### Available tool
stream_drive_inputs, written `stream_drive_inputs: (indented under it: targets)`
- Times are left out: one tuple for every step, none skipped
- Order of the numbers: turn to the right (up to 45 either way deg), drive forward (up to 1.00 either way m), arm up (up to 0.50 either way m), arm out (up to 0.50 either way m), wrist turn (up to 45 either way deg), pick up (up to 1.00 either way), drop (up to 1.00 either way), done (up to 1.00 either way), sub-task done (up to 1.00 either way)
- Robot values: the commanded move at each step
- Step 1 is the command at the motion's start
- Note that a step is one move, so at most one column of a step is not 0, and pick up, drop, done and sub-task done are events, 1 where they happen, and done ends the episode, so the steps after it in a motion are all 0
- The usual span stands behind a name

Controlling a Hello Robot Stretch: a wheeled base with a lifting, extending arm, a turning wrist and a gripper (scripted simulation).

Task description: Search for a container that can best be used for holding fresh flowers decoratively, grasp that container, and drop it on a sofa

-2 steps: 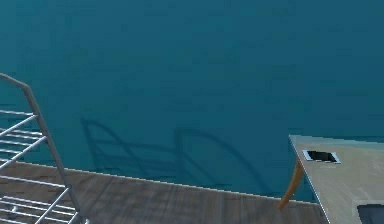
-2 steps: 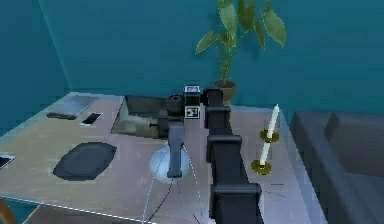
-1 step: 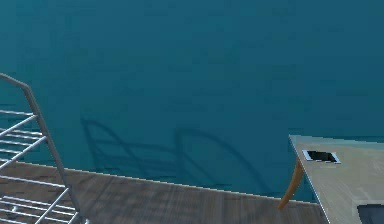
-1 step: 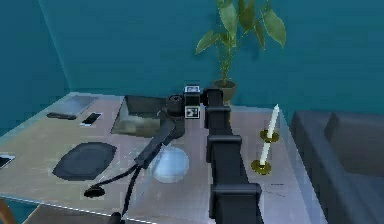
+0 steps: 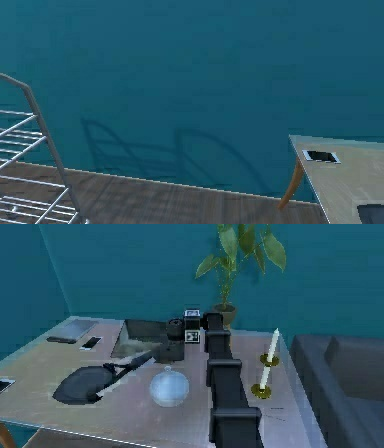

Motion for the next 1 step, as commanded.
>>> stream_drive_inputs:
  targets:
    - [0.0,0.0,0.0,0.0,45.0,0.0,0.0,0.0,0.0]
